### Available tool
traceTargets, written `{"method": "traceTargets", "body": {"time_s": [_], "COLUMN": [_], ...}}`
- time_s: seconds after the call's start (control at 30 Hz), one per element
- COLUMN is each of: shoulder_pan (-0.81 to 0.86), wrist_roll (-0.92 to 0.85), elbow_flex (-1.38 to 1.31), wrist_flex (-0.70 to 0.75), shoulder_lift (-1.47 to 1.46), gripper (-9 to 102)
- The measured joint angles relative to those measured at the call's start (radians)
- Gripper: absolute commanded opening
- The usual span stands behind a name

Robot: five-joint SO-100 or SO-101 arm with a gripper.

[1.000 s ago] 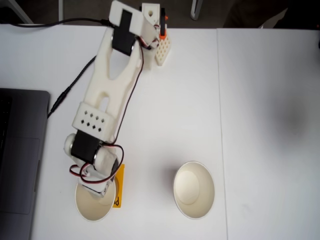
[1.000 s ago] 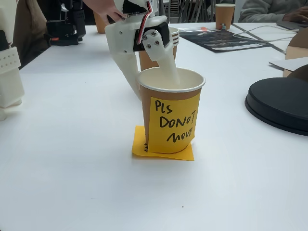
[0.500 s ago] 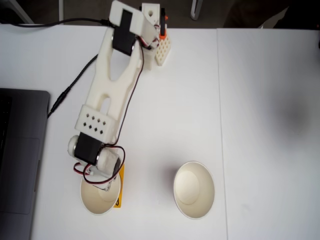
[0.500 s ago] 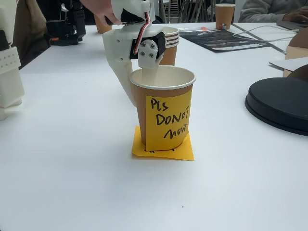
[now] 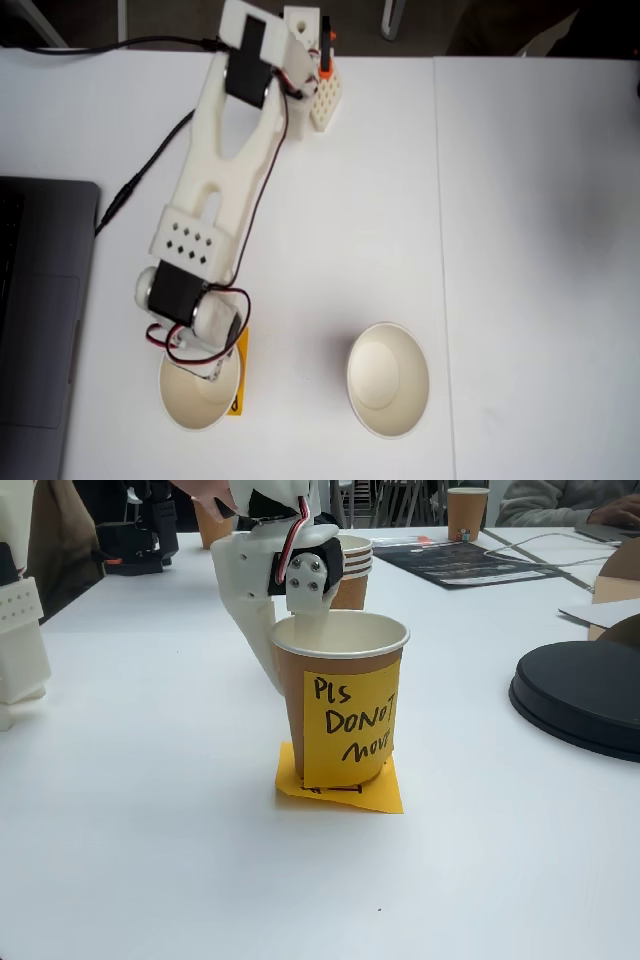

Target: Pickup cup and make a pile of cup.

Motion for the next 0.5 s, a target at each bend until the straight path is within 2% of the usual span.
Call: {"method": "traceTargets", "body": {"time_s": [0.5], "shoulder_pan": [0.0], "wrist_roll": [0.0], "elbow_flex": [0.0], "wrist_flex": [0.0], "shoulder_lift": [0.247], "gripper": [-7]}}
